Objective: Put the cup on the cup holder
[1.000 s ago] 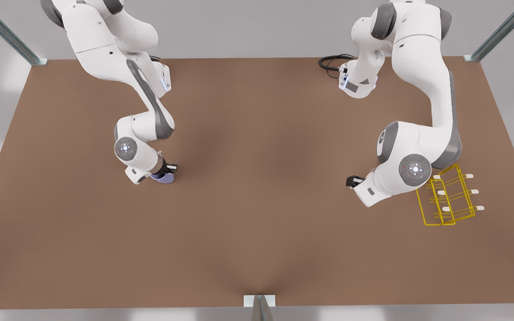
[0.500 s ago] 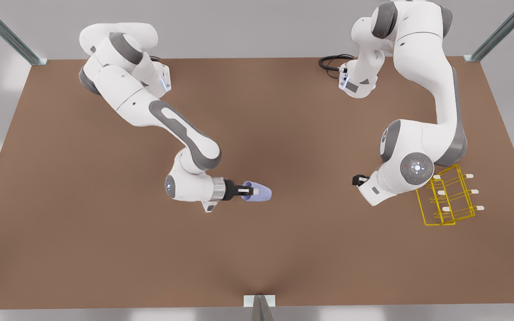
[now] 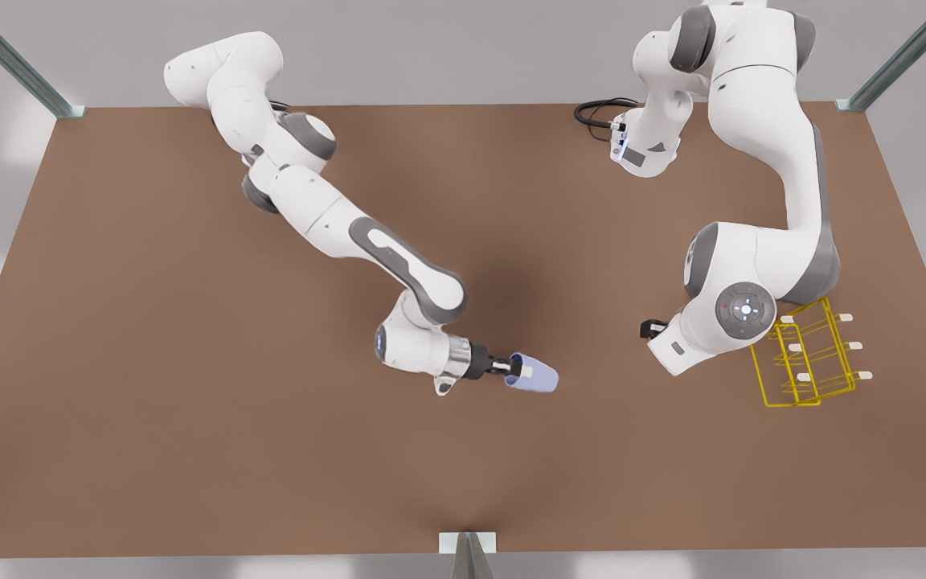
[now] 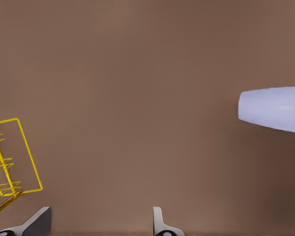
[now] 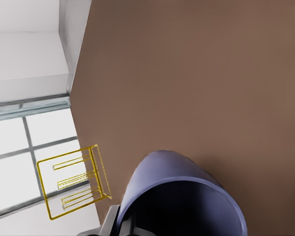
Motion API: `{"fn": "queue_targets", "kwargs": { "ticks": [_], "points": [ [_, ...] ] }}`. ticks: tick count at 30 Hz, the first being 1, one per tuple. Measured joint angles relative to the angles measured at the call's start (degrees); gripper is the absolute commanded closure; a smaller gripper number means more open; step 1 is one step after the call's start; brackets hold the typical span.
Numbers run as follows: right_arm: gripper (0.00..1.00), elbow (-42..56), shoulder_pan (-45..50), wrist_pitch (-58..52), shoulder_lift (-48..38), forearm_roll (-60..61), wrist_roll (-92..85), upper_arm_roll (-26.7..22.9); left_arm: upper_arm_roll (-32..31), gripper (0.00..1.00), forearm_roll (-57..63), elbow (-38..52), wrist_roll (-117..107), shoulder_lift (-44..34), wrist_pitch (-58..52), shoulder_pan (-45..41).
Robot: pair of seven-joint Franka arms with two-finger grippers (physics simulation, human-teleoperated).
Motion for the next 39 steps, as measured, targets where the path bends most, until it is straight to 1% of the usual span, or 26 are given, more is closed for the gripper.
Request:
{"fn": "queue_targets", "kwargs": {
  "ticks": [2,3,4,6,8,11,12,14,16,18,20,23,24,26,28,29,30,31,32,35,37,39],
  "points": [
    [0.79,-0.73,0.03,-1.32,-0.10,-0.03,-0.22,-0.95,0.00,0.00,0.04,-0.14,-0.08,0.00,0.07,0.02],
    [0.67,-0.99,0.02,-1.85,-0.19,-0.05,-0.30,-1.12,0.00,0.00,0.06,-0.32,-0.12,0.00,0.10,0.02],
    [0.00,-1.41,0.01,-2.29,-0.34,-0.29,-0.32,-1.20,0.00,0.00,0.09,-0.39,-0.16,0.02,0.14,0.02],
    [0.00,-2.53,-0.45,-2.99,-1.09,-1.31,-0.29,-1.32,-0.07,0.00,-0.12,-0.15,-0.60,0.07,0.21,-0.02],
    [0.00,-6.98,-2.24,-3.46,-3.21,-2.17,-0.34,-1.34,-0.22,0.00,-2.05,0.31,-2.12,-0.05,0.28,-0.05],
    [0.00,-18.81,-6.67,-3.91,-9.00,-4.30,-0.54,-1.25,-1.49,0.00,-4.72,1.39,-5.63,-0.46,0.33,-0.77],
    [0.00,-23.65,-9.02,-4.04,-11.84,-4.81,-0.74,-1.23,-2.98,0.00,-5.23,2.13,-7.33,-0.47,0.37,-1.32],
    [0.00,-33.85,-14.94,-4.53,-20.34,-6.38,-1.10,-1.27,-5.88,0.00,-6.06,3.07,-11.03,-0.48,0.63,-1.95],
    [0.00,-38.42,-23.06,-8.32,-29.26,-11.15,-1.36,-2.21,-6.92,0.00,-7.27,3.33,-14.92,-0.47,1.47,-2.46],
    [0.00,-37.98,-28.92,-14.97,-37.07,-17.73,-1.62,-6.02,-7.18,0.00,-8.20,3.39,-19.14,-0.20,2.82,-3.44],
    [0.00,-32.46,-32.27,-23.19,-42.80,-26.02,-1.88,-8.92,-7.25,0.00,-8.69,3.37,-25.55,0.42,4.74,-5.08],
    [0.00,-28.34,-35.03,-35.35,-52.52,-37.03,-2.35,-10.67,-6.96,0.00,-8.49,3.75,-37.78,2.48,6.88,-6.92],
    [0.00,-27.57,-35.45,-39.34,-55.40,-39.54,-2.48,-11.59,-6.83,0.00,-8.48,4.29,-41.93,3.91,7.46,-7.03],
    [0.00,-28.15,-35.04,-47.20,-61.66,-43.02,-2.68,-16.13,-6.73,0.00,-8.64,5.54,-50.23,7.61,9.58,-7.10],
    [0.00,-32.60,-32.22,-52.91,-67.19,-45.02,-2.86,-22.52,-6.80,0.00,-8.75,5.94,-57.93,10.17,11.74,-7.32],
    [0.00,-35.92,-31.41,-54.72,-69.78,-45.66,-2.94,-24.21,-6.97,0.00,-8.73,6.07,-61.42,11.63,12.96,-7.39],
    [0.00,-40.57,-29.55,-55.71,-73.12,-46.15,-3.01,-26.71,-7.08,0.00,-8.69,6.11,-64.64,13.03,14.07,-7.72],
    [0.00,-43.78,-26.17,-56.40,-75.54,-46.50,-3.08,-30.47,-7.14,0.00,-8.57,5.91,-67.57,13.80,15.05,-8.10],
    [0.00,-45.32,-24.29,-57.00,-76.73,-46.76,-3.16,-32.59,-7.15,0.00,-8.40,5.67,-70.22,14.17,16.10,-9.08],
    [0.00,-44.71,-23.11,-58.39,-77.44,-47.21,-3.44,-33.91,-7.20,0.00,-8.04,4.27,-76.82,14.54,18.57,-11.54],
    [0.00,-44.46,-21.56,-59.21,-77.99,-47.31,-3.40,-34.32,-7.16,0.00,-7.51,1.25,-80.15,13.85,19.88,-12.79],
    [0.00,-43.97,-16.71,-60.12,-78.10,-47.29,-2.88,-36.60,-7.19,0.00,-5.67,-3.51,-83.08,12.92,21.82,-13.19]
  ]
}}
